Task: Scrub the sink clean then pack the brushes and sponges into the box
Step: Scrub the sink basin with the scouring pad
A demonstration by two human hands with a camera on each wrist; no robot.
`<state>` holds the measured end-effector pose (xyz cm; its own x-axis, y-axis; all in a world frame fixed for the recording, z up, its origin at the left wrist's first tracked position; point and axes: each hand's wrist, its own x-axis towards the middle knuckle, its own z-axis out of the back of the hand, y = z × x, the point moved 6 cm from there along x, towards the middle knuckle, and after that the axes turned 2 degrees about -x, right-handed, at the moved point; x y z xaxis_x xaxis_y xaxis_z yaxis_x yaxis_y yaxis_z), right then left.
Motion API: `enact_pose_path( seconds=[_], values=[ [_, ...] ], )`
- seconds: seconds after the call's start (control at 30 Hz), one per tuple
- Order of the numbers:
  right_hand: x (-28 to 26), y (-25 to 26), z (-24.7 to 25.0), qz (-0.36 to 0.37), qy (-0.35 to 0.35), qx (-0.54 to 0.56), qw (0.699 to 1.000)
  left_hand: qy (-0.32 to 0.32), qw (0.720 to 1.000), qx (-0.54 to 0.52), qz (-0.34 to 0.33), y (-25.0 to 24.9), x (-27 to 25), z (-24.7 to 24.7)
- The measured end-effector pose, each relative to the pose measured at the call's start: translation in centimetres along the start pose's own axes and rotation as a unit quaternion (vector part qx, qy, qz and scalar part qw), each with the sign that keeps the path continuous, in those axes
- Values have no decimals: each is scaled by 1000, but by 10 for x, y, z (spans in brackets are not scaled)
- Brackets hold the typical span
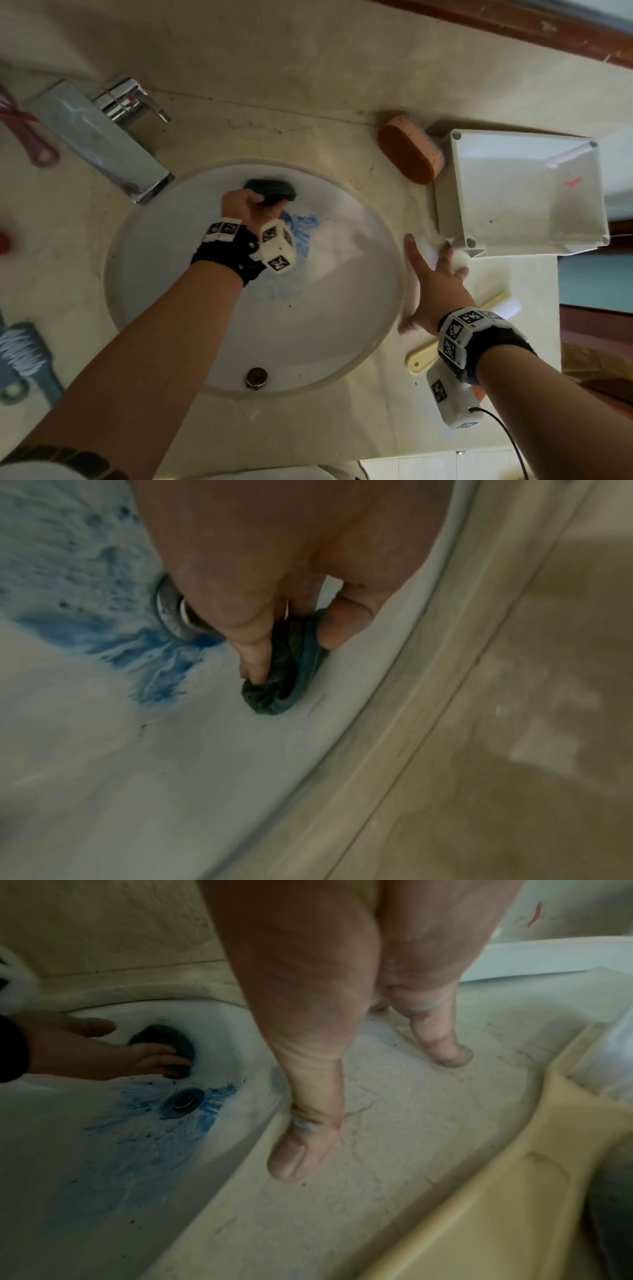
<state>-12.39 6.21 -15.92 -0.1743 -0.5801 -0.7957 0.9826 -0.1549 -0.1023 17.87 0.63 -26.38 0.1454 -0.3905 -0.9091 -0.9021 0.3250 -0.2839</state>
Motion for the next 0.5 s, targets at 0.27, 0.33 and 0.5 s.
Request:
enact_pose_path(
  seconds=[0.27,0.33,0.5],
  values=[
    [0,0,1,-1,-3,-4,1000,-4,1000,-21,12,15,-14,-14],
    [-1,0,1,-5,-2,-3,1000,-5,1000,-17,13,16,-15,-15],
    [-1,1,2,-5,-6,-5,1000,-11,999,-40,-9,-18,-8,12]
  ],
)
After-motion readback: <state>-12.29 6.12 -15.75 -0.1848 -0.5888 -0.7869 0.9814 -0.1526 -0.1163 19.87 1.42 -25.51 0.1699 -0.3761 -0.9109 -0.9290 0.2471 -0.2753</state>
